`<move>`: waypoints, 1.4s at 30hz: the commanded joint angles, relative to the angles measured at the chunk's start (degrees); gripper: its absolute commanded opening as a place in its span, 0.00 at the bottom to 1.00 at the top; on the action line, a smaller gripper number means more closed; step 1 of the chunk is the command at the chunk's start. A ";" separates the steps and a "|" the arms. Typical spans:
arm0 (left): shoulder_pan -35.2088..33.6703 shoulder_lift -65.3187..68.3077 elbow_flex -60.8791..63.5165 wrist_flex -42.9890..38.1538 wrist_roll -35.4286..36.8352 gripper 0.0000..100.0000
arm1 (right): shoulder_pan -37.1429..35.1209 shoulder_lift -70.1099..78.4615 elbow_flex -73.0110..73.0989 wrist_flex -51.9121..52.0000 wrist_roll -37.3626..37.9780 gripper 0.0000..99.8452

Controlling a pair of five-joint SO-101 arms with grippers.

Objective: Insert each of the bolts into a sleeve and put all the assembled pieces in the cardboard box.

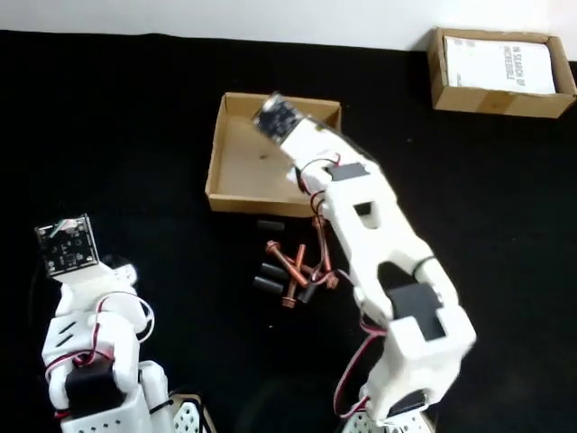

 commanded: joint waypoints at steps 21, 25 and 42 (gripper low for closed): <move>-4.70 -0.22 12.09 -1.49 0.18 0.01 | -6.11 -14.73 -5.85 19.21 -5.19 0.25; -4.88 0.13 17.89 -5.27 0.18 0.01 | -7.69 -25.27 -5.32 28.09 -15.38 0.16; -5.05 -0.22 17.71 -5.89 0.18 0.01 | -18.59 -19.74 2.86 39.52 -23.91 0.11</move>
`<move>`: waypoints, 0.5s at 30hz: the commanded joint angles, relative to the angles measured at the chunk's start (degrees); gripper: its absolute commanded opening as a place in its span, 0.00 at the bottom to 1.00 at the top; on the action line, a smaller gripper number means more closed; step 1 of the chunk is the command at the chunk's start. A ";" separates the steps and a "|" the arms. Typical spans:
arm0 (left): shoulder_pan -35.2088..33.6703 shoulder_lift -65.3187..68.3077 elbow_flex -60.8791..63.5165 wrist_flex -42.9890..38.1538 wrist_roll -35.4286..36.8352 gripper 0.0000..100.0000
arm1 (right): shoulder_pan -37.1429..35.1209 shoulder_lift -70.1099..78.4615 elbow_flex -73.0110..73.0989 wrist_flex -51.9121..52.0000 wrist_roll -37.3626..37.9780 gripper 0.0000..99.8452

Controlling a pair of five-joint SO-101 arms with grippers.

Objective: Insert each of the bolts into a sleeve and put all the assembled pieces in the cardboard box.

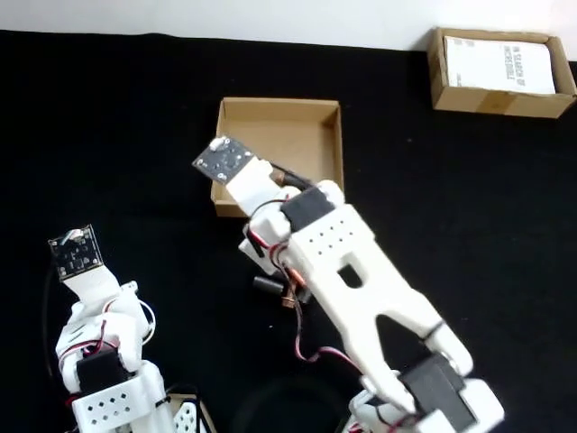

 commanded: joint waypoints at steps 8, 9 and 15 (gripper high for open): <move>-0.66 -0.22 1.10 -1.05 0.18 0.01 | 0.66 17.89 -6.64 -8.48 2.02 0.11; -0.66 -0.22 1.10 -1.05 0.18 0.01 | 0.75 19.47 -8.40 -8.48 2.37 0.11; -0.66 -0.22 1.10 -1.05 0.18 0.01 | 4.44 27.91 -18.86 -8.13 6.59 0.11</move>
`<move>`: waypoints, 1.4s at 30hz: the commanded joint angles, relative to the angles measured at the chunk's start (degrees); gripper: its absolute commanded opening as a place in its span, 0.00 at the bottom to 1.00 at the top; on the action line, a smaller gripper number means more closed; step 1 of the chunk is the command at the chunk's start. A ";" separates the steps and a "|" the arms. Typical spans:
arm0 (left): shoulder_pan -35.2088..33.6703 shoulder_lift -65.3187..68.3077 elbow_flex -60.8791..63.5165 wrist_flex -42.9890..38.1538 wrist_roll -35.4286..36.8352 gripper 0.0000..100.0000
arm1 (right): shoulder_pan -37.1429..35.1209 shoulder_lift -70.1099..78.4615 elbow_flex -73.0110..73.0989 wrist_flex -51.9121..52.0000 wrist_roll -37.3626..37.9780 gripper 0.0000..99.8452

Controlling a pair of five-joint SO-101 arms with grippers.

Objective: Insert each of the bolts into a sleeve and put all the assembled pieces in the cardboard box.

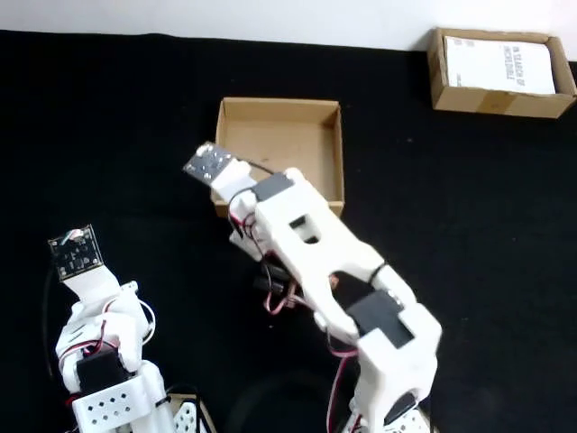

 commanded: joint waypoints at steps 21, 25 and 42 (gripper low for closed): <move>-1.54 -0.31 1.10 -1.05 0.18 0.01 | 4.09 12.88 -10.07 4.62 3.34 0.11; -1.54 -0.31 1.10 -1.05 0.18 0.01 | 4.18 16.48 -10.24 4.53 3.08 0.06; -1.54 -0.13 1.10 -1.05 0.18 0.01 | 10.24 17.36 -63.87 31.25 -18.02 0.01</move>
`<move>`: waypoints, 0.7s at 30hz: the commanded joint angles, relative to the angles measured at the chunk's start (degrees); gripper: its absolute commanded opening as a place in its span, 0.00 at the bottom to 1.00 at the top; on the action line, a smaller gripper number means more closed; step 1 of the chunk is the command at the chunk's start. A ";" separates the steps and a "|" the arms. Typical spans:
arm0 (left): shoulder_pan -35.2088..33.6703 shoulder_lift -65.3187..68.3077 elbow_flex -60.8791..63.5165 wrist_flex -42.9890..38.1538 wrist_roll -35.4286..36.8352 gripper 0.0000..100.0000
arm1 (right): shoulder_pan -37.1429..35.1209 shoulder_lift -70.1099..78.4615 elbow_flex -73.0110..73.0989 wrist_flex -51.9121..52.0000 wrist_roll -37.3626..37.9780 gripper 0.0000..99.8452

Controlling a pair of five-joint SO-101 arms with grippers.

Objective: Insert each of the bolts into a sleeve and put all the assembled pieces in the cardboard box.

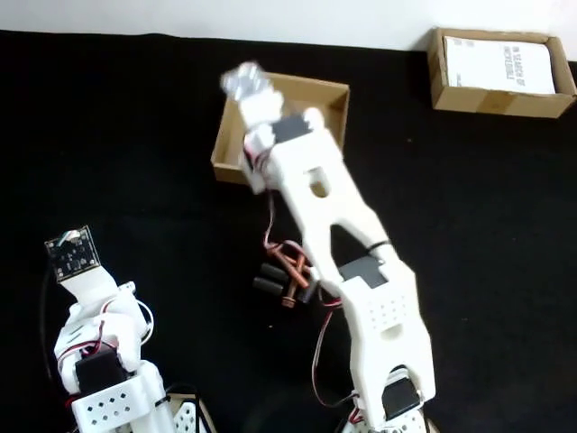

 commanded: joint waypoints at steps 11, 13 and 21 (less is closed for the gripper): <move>-0.48 -0.13 1.10 -0.97 0.18 0.01 | 11.21 -9.63 -41.63 19.30 -4.04 0.01; -0.22 -0.13 0.84 -0.70 0.18 0.01 | 12.44 -14.64 -41.45 19.30 -4.04 0.01; 5.41 0.40 -14.81 10.02 -0.09 0.01 | 13.85 -41.98 -22.90 19.30 -3.60 0.01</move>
